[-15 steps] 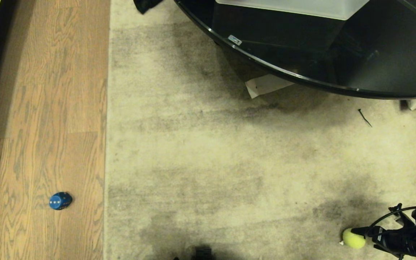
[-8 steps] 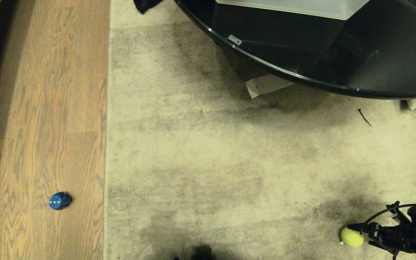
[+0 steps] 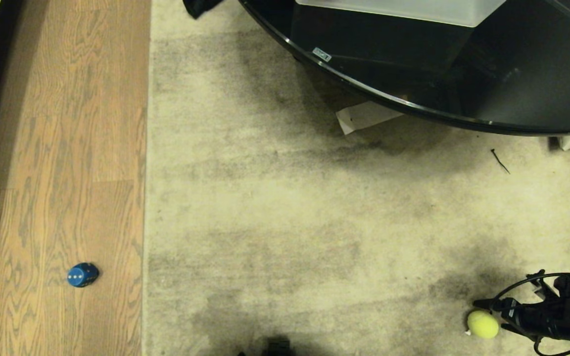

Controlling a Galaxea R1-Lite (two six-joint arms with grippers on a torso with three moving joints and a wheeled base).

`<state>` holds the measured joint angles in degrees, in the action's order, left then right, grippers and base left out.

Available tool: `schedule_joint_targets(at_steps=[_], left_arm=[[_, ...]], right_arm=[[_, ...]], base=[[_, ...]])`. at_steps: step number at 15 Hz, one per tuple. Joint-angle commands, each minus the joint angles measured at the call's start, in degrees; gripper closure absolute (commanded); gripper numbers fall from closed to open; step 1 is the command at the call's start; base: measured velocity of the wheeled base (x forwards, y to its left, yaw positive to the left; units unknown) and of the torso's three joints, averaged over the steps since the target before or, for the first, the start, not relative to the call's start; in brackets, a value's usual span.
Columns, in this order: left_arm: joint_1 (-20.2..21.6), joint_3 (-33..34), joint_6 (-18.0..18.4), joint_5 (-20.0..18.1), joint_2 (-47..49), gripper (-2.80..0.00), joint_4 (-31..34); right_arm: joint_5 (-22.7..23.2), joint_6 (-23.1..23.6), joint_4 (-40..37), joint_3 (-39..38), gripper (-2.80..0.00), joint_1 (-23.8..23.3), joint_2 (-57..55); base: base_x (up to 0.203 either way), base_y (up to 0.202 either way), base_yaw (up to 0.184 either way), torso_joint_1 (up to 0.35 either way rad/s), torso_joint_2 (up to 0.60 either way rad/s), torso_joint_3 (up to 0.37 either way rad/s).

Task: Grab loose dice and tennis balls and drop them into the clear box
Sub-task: Pick up the ball on the floor

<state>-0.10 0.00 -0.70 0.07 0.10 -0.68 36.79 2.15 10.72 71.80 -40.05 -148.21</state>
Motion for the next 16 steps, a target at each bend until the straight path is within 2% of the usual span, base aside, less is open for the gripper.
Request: schedule_joint_targets(at_steps=[1, 8, 12, 16], left_arm=[[0.0, 0.1, 0.0, 0.0, 0.0, 0.0, 0.0], [0.0, 0.1, 0.0, 0.0, 0.0, 0.0, 0.0], [0.0, 0.1, 0.0, 0.0, 0.0, 0.0, 0.0], [0.0, 0.1, 0.0, 0.0, 0.0, 0.0, 0.0]], right_arm=[[0.2, 0.0, -1.7, 1.0, -2.8, 0.5, 0.3], [0.5, 0.7, -2.7, -2.5, -2.8, 0.5, 2.5], [0.7, 6.9, -8.1, -2.7, -2.8, 0.2, 3.1], [0.1, 8.6, -9.1, -2.6, -2.8, -0.5, 2.7]], base=[[0.0, 0.0, 0.0, 0.0, 0.0, 0.0], [0.0, 0.0, 0.0, 0.0, 0.0, 0.0], [0.0, 0.0, 0.0, 0.0, 0.0, 0.0], [0.0, 0.0, 0.0, 0.0, 0.0, 0.0]])
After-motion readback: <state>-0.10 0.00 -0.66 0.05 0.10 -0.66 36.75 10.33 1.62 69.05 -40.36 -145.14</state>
